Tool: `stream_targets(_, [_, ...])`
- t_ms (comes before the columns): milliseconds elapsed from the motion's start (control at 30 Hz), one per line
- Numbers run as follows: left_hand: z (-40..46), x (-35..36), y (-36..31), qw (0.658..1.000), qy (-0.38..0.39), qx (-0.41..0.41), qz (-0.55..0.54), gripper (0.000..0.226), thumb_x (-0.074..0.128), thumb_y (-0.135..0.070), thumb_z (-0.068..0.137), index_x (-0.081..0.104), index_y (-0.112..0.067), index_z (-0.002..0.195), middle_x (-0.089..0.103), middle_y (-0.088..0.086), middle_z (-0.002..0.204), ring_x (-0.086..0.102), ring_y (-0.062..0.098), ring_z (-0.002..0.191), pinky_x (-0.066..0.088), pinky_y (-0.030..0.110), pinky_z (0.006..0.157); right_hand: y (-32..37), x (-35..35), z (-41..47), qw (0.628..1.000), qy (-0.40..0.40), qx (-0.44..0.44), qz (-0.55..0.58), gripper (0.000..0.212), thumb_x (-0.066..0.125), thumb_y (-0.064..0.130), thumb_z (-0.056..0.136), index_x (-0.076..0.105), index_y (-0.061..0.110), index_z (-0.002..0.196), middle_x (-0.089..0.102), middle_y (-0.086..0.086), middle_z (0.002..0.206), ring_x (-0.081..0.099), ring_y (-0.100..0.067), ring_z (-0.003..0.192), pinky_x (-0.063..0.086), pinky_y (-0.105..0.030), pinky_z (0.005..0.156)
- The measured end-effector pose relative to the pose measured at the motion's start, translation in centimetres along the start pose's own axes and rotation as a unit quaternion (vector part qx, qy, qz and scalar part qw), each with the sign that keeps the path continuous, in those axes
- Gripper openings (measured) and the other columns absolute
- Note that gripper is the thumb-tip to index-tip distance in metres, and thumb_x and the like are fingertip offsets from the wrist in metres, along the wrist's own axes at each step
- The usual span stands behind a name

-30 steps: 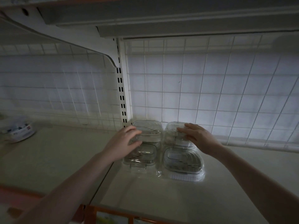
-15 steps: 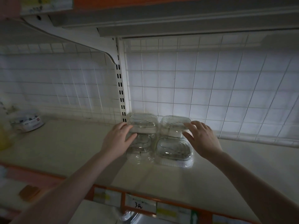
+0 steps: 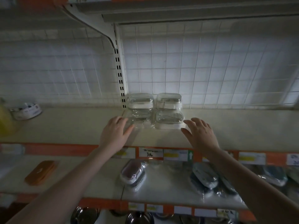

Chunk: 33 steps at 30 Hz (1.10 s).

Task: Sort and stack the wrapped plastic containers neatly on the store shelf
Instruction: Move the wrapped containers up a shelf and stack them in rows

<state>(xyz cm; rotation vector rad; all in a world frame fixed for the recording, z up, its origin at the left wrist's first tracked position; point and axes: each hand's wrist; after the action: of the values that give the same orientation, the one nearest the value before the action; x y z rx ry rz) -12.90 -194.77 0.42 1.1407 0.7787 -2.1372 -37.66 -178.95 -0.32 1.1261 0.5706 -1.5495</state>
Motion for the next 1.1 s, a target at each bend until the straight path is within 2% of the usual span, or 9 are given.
stream_targets(133, [-4.3, -0.8, 0.7, 1.0, -0.01, 0.002, -0.018, 0.043, 0.052, -0.038, 0.095, 0.059, -0.002, 0.118, 0.057, 0.015, 0.121, 0.051, 0.034, 0.115, 0.044, 0.044, 0.094, 1.8, -0.7, -4.9, 1.0, -0.005, 0.012, 0.002, 0.045, 0.046, 0.036, 0.096, 0.049, 0.012, 0.133, 0.047, -0.015, 0.136, 0.041, -0.03, 0.127, 0.033, -0.04, 0.104])
stream_targets(233, [-7.5, -0.9, 1.0, 0.999, -0.005, -0.001, -0.042, 0.057, 0.041, -0.048, 0.089, 0.063, 0.0, 0.109, 0.061, 0.017, 0.11, 0.057, 0.038, 0.103, 0.052, 0.047, 0.084, 2.8, -0.8, -8.3, 1.0, -0.024, 0.005, 0.018, 0.043, 0.052, 0.032, 0.093, 0.052, 0.01, 0.13, 0.05, -0.017, 0.132, 0.046, -0.033, 0.123, 0.038, -0.044, 0.1])
stream_targets(433, [-12.7, -0.8, 1.5, 0.999, 0.003, 0.0, -0.051, 0.061, 0.034, -0.053, 0.088, 0.058, -0.004, 0.116, 0.057, 0.012, 0.119, 0.054, 0.033, 0.111, 0.047, 0.043, 0.09, 3.4, 0.8, -13.5, 0.999, -0.038, 0.007, 0.029, 0.039, 0.066, 0.023, 0.086, 0.058, 0.009, 0.122, 0.057, -0.015, 0.121, 0.056, -0.037, 0.108, 0.046, -0.047, 0.089])
stream_targets(600, [-15.7, 0.8, 1.6, 0.997, 0.026, -0.037, -0.057, 0.068, 0.035, -0.057, 0.087, 0.054, -0.006, 0.128, 0.051, 0.013, 0.132, 0.045, 0.032, 0.125, 0.045, 0.041, 0.095, 2.2, 3.5, -16.2, 0.999, -0.023, 0.023, 0.036, 0.03, 0.063, 0.026, 0.086, 0.06, 0.007, 0.109, 0.06, -0.013, 0.107, 0.059, -0.035, 0.097, 0.049, -0.045, 0.08])
stream_targets(667, [-16.4, 1.8, 1.6, 0.997, 0.029, -0.042, -0.049, 0.07, 0.033, -0.058, 0.086, 0.054, -0.004, 0.126, 0.053, 0.014, 0.129, 0.047, 0.032, 0.122, 0.046, 0.04, 0.093, 1.7, 4.4, -16.8, 0.999, -0.015, 0.03, 0.041, 0.029, 0.06, 0.028, 0.086, 0.059, 0.009, 0.108, 0.06, -0.013, 0.107, 0.059, -0.035, 0.095, 0.05, -0.044, 0.077])
stream_targets(767, [-16.8, 3.5, 1.0, 0.995, 0.062, -0.067, -0.05, 0.076, 0.03, -0.061, 0.083, 0.054, -0.005, 0.127, 0.051, 0.016, 0.132, 0.045, 0.033, 0.124, 0.045, 0.044, 0.095, 0.8, 5.7, -17.2, 0.998, 0.006, 0.041, 0.039, 0.035, 0.068, 0.024, 0.083, 0.059, 0.01, 0.114, 0.059, -0.013, 0.11, 0.059, -0.035, 0.097, 0.05, -0.044, 0.078])
stream_targets(900, [-17.2, 5.9, -0.1, 0.991, 0.092, -0.079, -0.05, 0.061, 0.05, -0.051, 0.087, 0.055, -0.003, 0.125, 0.053, 0.017, 0.13, 0.047, 0.036, 0.123, 0.045, 0.045, 0.093, -0.6, 7.4, -17.4, 0.998, 0.022, 0.042, 0.033, 0.037, 0.072, 0.024, 0.08, 0.062, 0.007, 0.112, 0.06, -0.015, 0.108, 0.06, -0.036, 0.096, 0.05, -0.041, 0.077])
stream_targets(1033, [-17.3, 8.3, -0.5, 0.988, 0.126, -0.081, -0.039, 0.066, 0.038, -0.056, 0.083, 0.058, -0.003, 0.118, 0.059, 0.018, 0.119, 0.056, 0.038, 0.111, 0.051, 0.044, 0.085, -2.1, 9.8, -17.6, 0.999, 0.035, 0.022, 0.032, 0.037, 0.073, 0.025, 0.079, 0.062, 0.007, 0.11, 0.061, -0.014, 0.106, 0.061, -0.036, 0.093, 0.051, -0.043, 0.077])
stream_targets(1100, [-17.0, 9.8, 0.0, 0.988, 0.125, -0.085, -0.039, 0.073, 0.034, -0.06, 0.08, 0.056, -0.004, 0.122, 0.056, 0.017, 0.124, 0.052, 0.036, 0.116, 0.047, 0.044, 0.091, -2.5, 10.9, -17.7, 0.999, 0.031, 0.016, 0.036, 0.037, 0.075, 0.024, 0.077, 0.063, 0.008, 0.109, 0.062, -0.013, 0.104, 0.062, -0.036, 0.092, 0.052, -0.043, 0.076])
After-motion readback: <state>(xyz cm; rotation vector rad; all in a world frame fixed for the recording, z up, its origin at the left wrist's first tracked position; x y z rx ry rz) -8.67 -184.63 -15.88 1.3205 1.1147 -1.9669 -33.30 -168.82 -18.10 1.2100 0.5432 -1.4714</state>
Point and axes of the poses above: each hand's wrist, its own z-axis towards the middle knuckle, its own x-axis out of the palm, y = z × x
